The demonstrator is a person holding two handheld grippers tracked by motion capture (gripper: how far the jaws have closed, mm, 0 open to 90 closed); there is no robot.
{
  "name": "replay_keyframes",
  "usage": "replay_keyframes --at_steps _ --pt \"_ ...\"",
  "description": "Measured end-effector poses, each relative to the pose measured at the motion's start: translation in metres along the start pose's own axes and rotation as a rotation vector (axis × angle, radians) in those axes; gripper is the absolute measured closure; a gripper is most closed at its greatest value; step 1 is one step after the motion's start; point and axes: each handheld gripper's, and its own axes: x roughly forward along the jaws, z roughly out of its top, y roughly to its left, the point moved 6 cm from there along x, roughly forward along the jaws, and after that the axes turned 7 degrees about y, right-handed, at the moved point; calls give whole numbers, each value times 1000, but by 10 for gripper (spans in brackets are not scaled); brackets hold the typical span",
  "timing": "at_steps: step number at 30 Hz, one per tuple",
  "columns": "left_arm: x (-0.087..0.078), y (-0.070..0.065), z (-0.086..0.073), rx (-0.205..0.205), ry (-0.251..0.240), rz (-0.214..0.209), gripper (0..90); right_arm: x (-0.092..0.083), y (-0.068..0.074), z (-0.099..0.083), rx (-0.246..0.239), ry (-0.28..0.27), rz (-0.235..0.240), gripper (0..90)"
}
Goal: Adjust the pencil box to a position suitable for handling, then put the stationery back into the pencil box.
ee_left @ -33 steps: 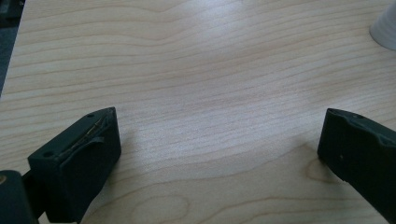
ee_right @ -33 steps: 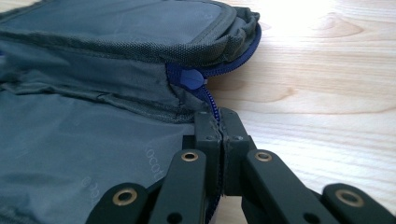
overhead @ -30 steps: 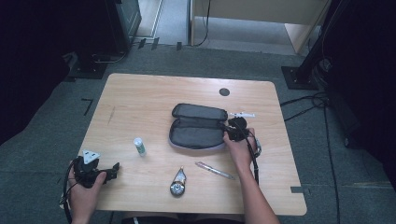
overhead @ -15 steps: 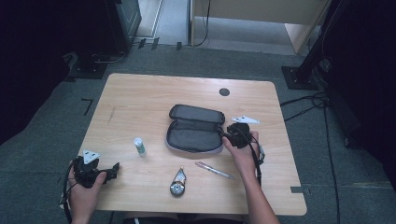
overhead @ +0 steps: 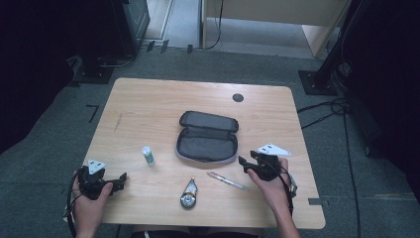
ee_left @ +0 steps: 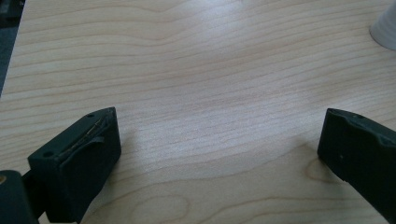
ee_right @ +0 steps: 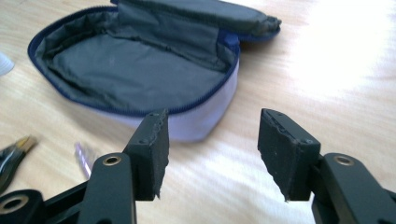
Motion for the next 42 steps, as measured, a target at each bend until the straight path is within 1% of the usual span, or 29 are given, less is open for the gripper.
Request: replay_keyframes --at_steps 3,7,8,9,10,11,12,14,15,17,20,23,27,28,29,34,36,37,38,40,42 --pt "0 0 0 0 0 0 0 -5 3 -10 -20 -8 37 437" --pt "0 0 0 0 0 0 0 -10 11 -23 -64 -11 116 491" --pt "0 0 0 0 0 0 0 -10 13 -26 -78 0 133 508" --pt "0 0 0 -1 0 0 0 -10 15 -29 -95 9 139 528" --pt "0 0 0 0 0 0 0 -10 18 -32 -105 16 153 550" --pt "0 0 0 -1 0 0 0 -10 19 -34 -115 11 168 572" --pt "0 0 0 -1 0 -1 0 -9 21 -38 -119 18 192 595" --pt "0 0 0 -1 0 0 0 -7 23 -43 -138 32 205 620" --pt "0 0 0 -1 0 0 0 -6 24 -47 -150 43 220 638" --pt "0 0 0 -1 0 0 0 -5 26 -51 -156 59 234 640" --pt "0 0 0 -1 0 -1 0 -4 28 -58 -184 80 225 649" --pt "0 0 0 0 0 0 0 -2 29 -62 -188 94 241 676" --pt "0 0 0 -1 0 0 0 -1 30 -68 -208 109 232 706" --pt "0 0 0 0 0 0 0 -1 29 -69 -219 109 226 714" --pt "0 0 0 0 0 0 0 -1 28 -71 -219 109 221 735" --pt "0 0 0 -1 0 0 0 -3 27 -73 -232 106 214 763" --pt "0 0 0 -1 0 0 0 -3 29 -74 -247 116 195 758" --pt "0 0 0 1 1 0 0 -3 29 -74 -247 116 195 752" --pt "0 0 0 -1 0 0 0 -3 31 -75 -260 117 178 748" --pt "0 0 0 1 1 0 0 -3 33 -76 -280 122 161 746" --pt "0 0 0 1 1 0 0 -2 32 -77 -283 123 158 749"
